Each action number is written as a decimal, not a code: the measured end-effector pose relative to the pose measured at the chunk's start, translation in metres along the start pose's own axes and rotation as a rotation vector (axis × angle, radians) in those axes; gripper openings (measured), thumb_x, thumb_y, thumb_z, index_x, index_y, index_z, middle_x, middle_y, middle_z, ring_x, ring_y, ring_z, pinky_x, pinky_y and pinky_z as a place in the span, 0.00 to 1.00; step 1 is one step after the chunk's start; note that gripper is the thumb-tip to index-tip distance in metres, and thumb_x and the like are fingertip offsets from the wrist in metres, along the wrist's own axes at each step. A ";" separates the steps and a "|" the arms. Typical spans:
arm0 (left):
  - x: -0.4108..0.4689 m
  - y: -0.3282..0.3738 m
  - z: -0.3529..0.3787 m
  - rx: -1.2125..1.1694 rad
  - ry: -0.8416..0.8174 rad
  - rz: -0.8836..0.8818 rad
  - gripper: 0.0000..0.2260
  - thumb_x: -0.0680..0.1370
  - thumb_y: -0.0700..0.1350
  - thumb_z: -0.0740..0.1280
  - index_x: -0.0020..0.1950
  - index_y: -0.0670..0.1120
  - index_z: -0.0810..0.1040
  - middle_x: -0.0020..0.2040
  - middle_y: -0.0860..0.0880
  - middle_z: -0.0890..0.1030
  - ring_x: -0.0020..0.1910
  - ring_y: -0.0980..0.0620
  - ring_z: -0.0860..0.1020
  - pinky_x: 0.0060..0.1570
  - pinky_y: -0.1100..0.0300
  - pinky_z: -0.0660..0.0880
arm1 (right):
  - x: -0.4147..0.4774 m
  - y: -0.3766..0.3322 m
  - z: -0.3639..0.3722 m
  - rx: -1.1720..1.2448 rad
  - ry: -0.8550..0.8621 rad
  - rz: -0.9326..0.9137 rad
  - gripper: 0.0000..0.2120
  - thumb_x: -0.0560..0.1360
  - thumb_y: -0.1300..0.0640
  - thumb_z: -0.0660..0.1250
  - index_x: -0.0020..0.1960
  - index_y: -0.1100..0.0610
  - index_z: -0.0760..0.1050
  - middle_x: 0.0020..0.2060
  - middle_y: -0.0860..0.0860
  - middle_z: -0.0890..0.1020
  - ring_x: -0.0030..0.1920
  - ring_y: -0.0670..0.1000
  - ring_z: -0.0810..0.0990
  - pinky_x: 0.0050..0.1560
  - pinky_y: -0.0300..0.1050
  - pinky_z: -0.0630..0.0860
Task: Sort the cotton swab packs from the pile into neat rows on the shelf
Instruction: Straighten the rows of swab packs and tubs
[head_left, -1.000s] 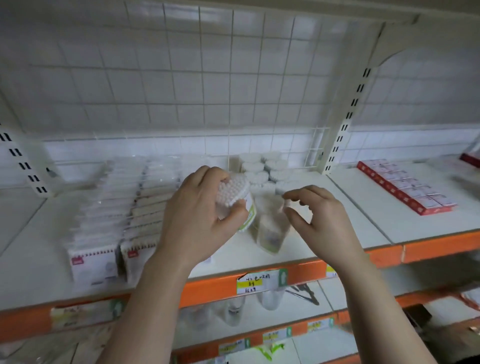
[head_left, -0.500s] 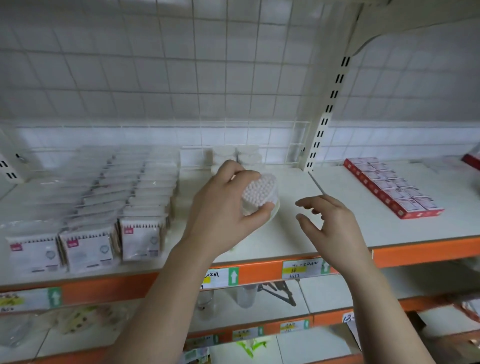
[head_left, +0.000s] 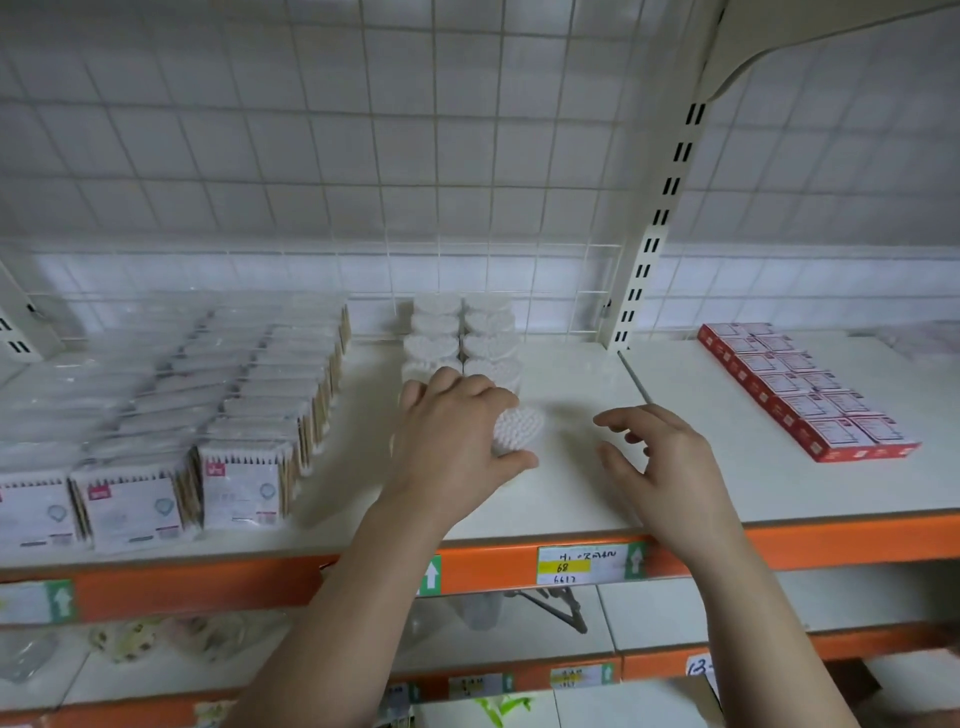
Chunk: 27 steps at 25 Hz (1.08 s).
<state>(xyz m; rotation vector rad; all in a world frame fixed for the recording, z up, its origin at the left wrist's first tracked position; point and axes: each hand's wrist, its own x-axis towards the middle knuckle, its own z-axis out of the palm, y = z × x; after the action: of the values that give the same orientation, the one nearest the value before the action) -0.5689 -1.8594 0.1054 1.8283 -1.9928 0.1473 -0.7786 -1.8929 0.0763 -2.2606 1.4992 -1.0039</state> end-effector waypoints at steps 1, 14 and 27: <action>0.001 0.000 -0.001 0.001 0.003 0.001 0.25 0.68 0.66 0.67 0.62 0.58 0.75 0.58 0.60 0.76 0.61 0.54 0.67 0.57 0.58 0.57 | 0.002 0.002 0.001 0.003 -0.004 -0.001 0.11 0.73 0.60 0.68 0.55 0.50 0.79 0.48 0.43 0.79 0.47 0.45 0.74 0.41 0.29 0.66; 0.005 0.001 -0.008 0.140 -0.040 -0.069 0.24 0.70 0.61 0.68 0.65 0.59 0.71 0.61 0.60 0.71 0.62 0.55 0.66 0.57 0.58 0.58 | 0.013 0.005 0.010 0.010 -0.028 -0.030 0.11 0.73 0.60 0.68 0.54 0.50 0.79 0.47 0.44 0.79 0.44 0.44 0.74 0.41 0.27 0.64; 0.008 0.002 0.003 0.142 -0.022 -0.080 0.22 0.72 0.59 0.68 0.63 0.53 0.73 0.60 0.56 0.73 0.61 0.51 0.68 0.55 0.56 0.57 | 0.008 -0.008 0.009 0.046 -0.021 -0.036 0.11 0.73 0.60 0.68 0.54 0.51 0.79 0.48 0.44 0.79 0.45 0.44 0.74 0.43 0.24 0.65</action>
<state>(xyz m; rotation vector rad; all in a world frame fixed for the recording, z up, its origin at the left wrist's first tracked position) -0.5719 -1.8679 0.1060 2.0021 -1.9652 0.2513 -0.7652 -1.8976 0.0771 -2.2669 1.4179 -1.0109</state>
